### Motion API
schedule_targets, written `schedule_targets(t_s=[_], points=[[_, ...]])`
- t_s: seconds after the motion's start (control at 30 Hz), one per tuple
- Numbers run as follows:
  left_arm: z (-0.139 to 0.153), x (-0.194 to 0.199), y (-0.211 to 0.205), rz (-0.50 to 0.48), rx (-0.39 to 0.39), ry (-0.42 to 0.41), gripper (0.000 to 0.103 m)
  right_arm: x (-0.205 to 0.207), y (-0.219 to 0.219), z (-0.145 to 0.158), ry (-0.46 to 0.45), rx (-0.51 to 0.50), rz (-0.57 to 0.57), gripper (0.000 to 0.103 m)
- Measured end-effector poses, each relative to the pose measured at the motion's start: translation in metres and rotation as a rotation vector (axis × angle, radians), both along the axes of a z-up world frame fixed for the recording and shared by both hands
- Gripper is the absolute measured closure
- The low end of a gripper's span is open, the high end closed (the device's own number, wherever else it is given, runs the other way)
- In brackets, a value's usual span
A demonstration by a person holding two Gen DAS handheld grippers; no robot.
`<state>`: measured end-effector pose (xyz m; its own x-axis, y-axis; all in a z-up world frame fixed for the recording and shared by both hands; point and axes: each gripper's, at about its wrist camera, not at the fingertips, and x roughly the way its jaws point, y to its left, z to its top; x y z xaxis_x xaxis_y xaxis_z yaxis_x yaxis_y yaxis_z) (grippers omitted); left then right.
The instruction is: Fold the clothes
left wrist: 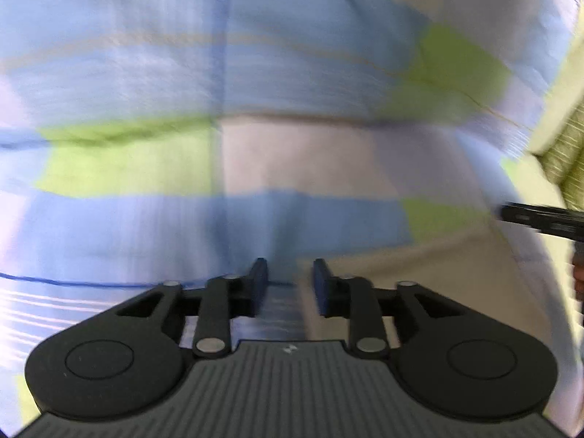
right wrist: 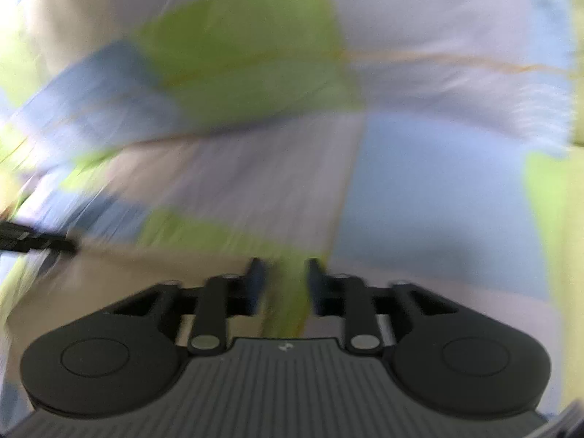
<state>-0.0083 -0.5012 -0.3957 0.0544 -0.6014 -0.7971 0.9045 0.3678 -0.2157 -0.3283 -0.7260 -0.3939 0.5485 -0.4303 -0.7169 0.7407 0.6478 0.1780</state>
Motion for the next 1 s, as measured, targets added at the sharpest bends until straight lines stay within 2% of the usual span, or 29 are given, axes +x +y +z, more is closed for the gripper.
schedule_targets(t_s=[0.1,0.17,0.27,0.33,0.4,0.43,0.53,0.6,0.7,0.77,0.8,0.83,0.9,1.0], points=[[0.013,-0.013,0.002,-0.078,-0.014,-0.015,0.068,-0.007,0.015,0.021,-0.058,-0.030,-0.028,0.059],[0.013,-0.034,-0.005,-0.181,-0.011,-0.046,0.068,-0.007,0.028,0.028,-0.116,-0.008,0.022,0.060],[0.001,-0.046,-0.019,-0.227,0.027,-0.072,0.066,0.003,0.043,0.022,-0.157,0.045,0.138,0.068],[-0.019,-0.043,-0.028,-0.188,0.079,-0.069,0.064,0.011,0.042,0.006,-0.133,0.087,0.153,0.068],[-0.014,-0.035,-0.022,-0.100,0.065,-0.067,0.065,0.011,0.032,-0.015,-0.044,0.099,0.075,0.069],[-0.007,-0.034,-0.017,-0.059,0.059,-0.085,0.066,0.007,0.028,-0.021,-0.020,0.094,0.029,0.077],[0.018,-0.038,0.009,-0.014,0.011,-0.125,0.066,-0.014,0.033,-0.003,-0.032,0.025,-0.080,0.069],[0.034,-0.055,0.028,-0.047,-0.021,-0.147,0.066,-0.026,0.050,0.015,-0.053,-0.015,-0.080,0.068],[0.049,-0.094,0.056,-0.172,-0.058,-0.203,0.066,-0.035,0.092,0.037,-0.117,-0.044,-0.026,0.067],[0.043,-0.119,0.069,-0.245,-0.051,-0.221,0.064,-0.038,0.117,0.044,-0.138,-0.057,0.026,0.067],[0.031,-0.129,0.072,-0.263,-0.013,-0.219,0.064,-0.038,0.137,0.044,-0.141,-0.067,0.069,0.067],[0.015,-0.134,0.075,-0.266,0.033,-0.226,0.064,-0.037,0.151,0.040,-0.135,-0.076,0.102,0.067],[-0.007,-0.139,0.073,-0.262,0.055,-0.256,0.059,-0.033,0.166,0.024,-0.072,-0.080,0.130,0.067],[-0.007,-0.143,0.074,-0.255,0.048,-0.284,0.055,-0.034,0.171,-0.015,0.056,-0.067,0.112,0.068]])
